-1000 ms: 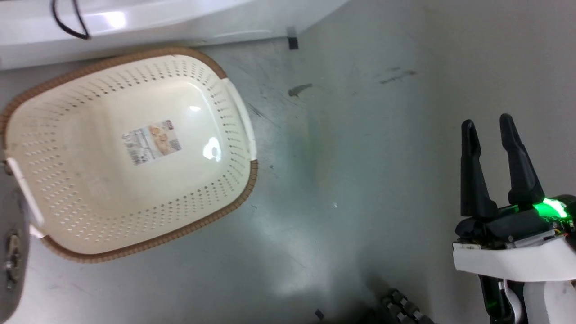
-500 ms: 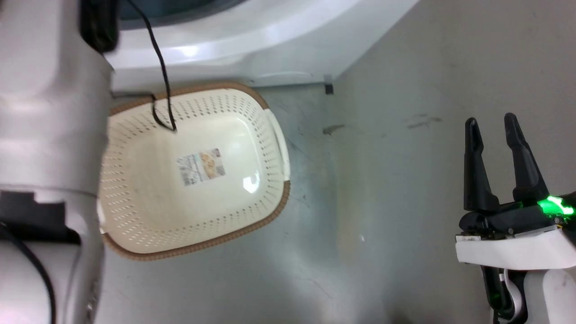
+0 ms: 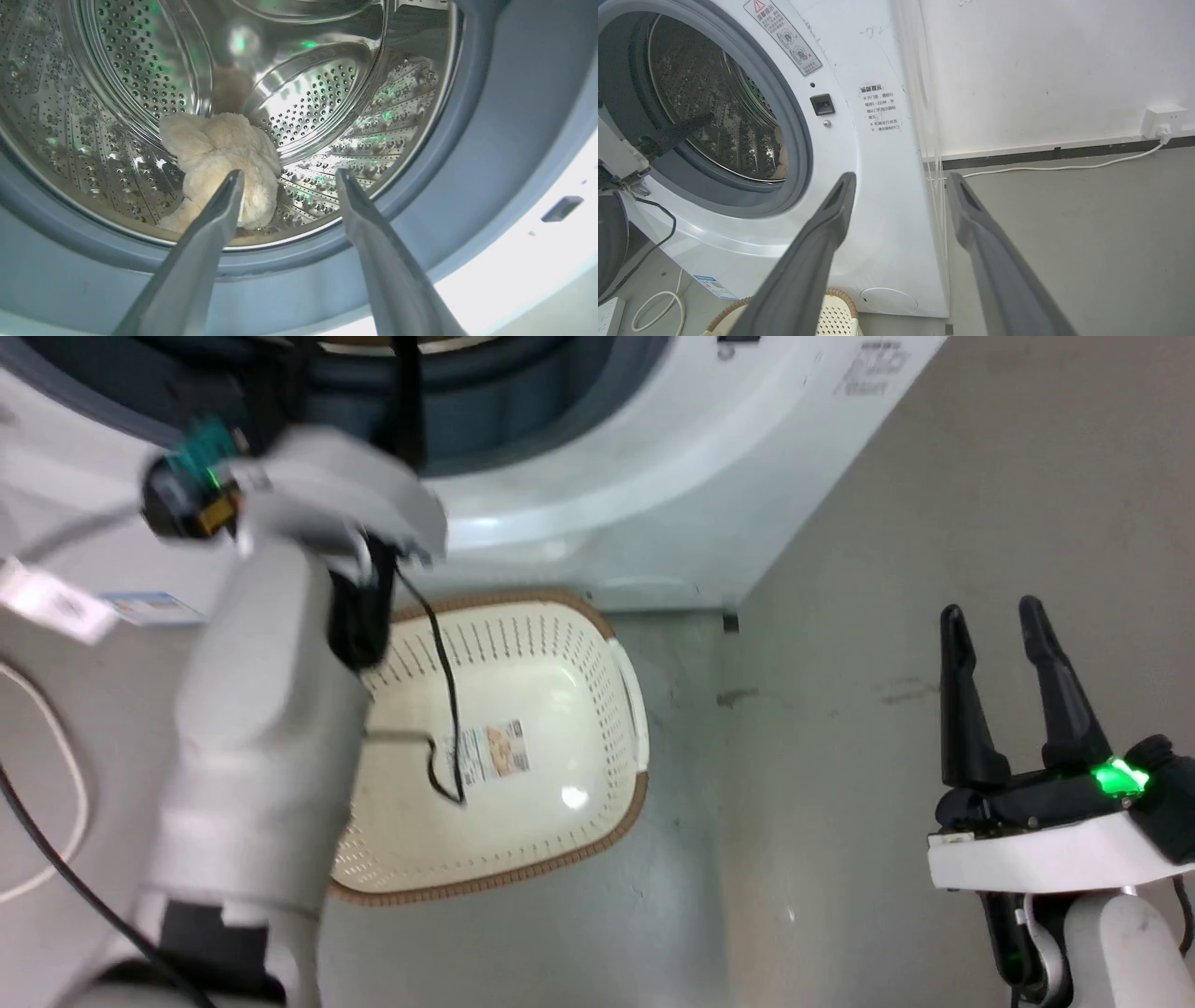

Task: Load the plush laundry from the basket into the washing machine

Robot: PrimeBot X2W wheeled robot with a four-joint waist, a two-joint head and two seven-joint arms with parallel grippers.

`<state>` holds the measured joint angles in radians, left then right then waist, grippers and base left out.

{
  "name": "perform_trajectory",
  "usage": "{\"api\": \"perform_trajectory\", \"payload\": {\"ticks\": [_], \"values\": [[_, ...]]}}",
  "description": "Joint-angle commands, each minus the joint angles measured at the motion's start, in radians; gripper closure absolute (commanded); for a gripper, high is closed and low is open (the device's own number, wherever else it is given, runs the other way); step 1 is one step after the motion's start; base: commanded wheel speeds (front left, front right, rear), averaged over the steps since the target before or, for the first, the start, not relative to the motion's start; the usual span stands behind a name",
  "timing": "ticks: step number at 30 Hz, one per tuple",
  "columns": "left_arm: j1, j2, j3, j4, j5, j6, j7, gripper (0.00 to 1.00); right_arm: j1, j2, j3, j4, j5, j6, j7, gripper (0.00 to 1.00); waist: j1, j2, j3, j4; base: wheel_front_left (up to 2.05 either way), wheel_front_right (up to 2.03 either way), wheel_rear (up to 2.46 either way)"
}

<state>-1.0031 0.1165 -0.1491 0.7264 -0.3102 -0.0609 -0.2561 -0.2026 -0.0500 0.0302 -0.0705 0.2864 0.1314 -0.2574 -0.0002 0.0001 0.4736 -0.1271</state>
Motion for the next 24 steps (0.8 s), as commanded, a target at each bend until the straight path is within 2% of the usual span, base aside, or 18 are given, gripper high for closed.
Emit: {"api": "perform_trajectory", "payload": {"ticks": [1,14,20,24], "values": [[0.057,-0.007,0.004,-0.016,0.0,0.003,-0.006,0.0,0.006,0.0,0.005,0.012,-0.006,-0.001,-0.004,0.0,0.0002,-0.0001,-0.067,0.023,0.0,0.0,0.0],[0.307,-0.025,0.055,-0.125,0.006,0.035,-0.006,0.0,0.094,0.0,-0.01,0.063,-0.018,-0.001,-0.004,0.0,0.0002,-0.0001,-0.24,0.058,0.0,0.0,0.0],[0.442,-0.015,0.104,-0.207,0.001,0.052,-0.006,0.0,0.129,0.0,-0.013,0.081,-0.021,-0.001,-0.004,0.0,0.0002,-0.0001,-0.308,0.054,0.0,0.0,0.0],[0.531,-0.002,0.118,-0.267,0.01,0.045,-0.006,0.0,0.148,0.0,-0.013,0.089,-0.027,-0.001,-0.004,0.0,0.0002,-0.0001,-0.35,0.054,0.0,0.0,0.0]]}}
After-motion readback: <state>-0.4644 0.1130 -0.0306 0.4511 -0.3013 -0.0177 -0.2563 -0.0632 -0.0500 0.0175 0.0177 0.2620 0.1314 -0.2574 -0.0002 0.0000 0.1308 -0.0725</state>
